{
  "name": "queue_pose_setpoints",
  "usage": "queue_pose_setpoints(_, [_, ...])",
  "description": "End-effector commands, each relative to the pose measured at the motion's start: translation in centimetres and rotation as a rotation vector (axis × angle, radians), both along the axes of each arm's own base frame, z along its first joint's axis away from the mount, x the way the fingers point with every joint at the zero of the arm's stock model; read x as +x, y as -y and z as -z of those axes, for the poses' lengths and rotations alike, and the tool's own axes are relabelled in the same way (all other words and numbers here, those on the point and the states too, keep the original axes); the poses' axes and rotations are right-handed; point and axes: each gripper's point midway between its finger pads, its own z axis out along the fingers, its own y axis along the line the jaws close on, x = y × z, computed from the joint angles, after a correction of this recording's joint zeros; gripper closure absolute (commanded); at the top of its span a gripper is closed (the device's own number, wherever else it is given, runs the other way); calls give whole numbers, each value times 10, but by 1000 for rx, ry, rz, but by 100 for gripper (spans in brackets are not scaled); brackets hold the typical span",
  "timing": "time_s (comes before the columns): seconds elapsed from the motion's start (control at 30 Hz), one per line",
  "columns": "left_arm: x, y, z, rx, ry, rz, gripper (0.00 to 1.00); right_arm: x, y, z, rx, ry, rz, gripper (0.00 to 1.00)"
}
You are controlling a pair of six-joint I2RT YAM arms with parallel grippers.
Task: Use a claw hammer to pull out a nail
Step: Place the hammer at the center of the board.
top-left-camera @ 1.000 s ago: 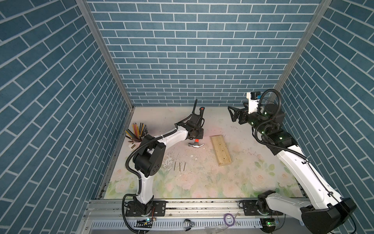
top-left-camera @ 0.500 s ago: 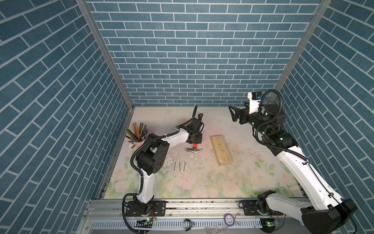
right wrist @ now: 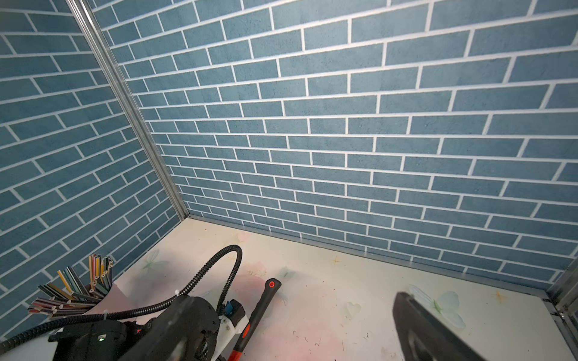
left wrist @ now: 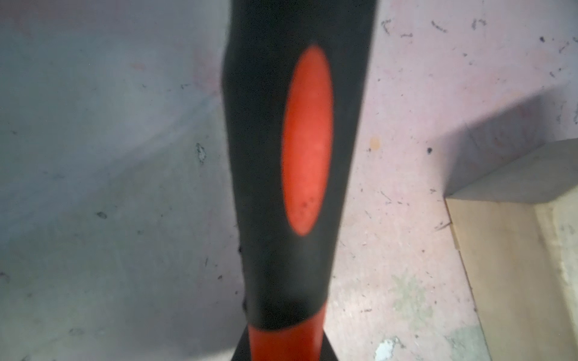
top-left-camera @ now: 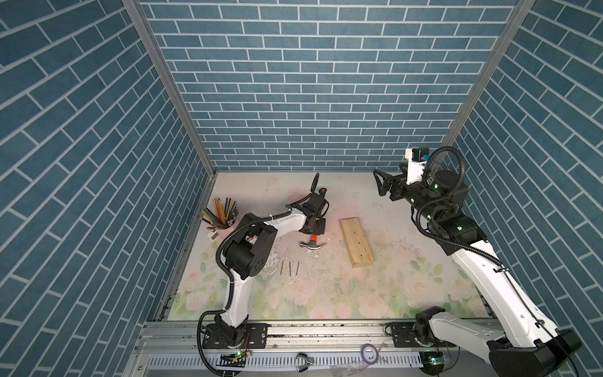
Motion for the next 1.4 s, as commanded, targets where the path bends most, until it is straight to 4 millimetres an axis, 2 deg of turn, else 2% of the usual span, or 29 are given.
queue_pose_setpoints(0.0, [-2, -4, 11, 19, -12, -17, 89, -2, 5, -2, -26, 23, 16, 4])
queue_pose_setpoints(0.13, [-3, -5, 16, 20, -17, -27, 84, -3, 7, -2, -31, 20, 21, 4])
queue_pose_setpoints(0.4, [-7, -11, 25, 35, -30, -53, 82, -1, 8, -3, -34, 23, 29, 4])
queue_pose_setpoints(0.5, [-8, -12, 26, 38, -31, -52, 79, 0, 8, -2, -35, 21, 30, 4])
queue_pose_setpoints(1.13, [-15, -14, 34, 78, -33, -56, 72, 1, 9, -3, -33, 22, 35, 4])
queue_pose_setpoints(1.37, [-13, -11, 25, 63, -9, -53, 56, 3, 8, -2, -33, 17, 32, 4])
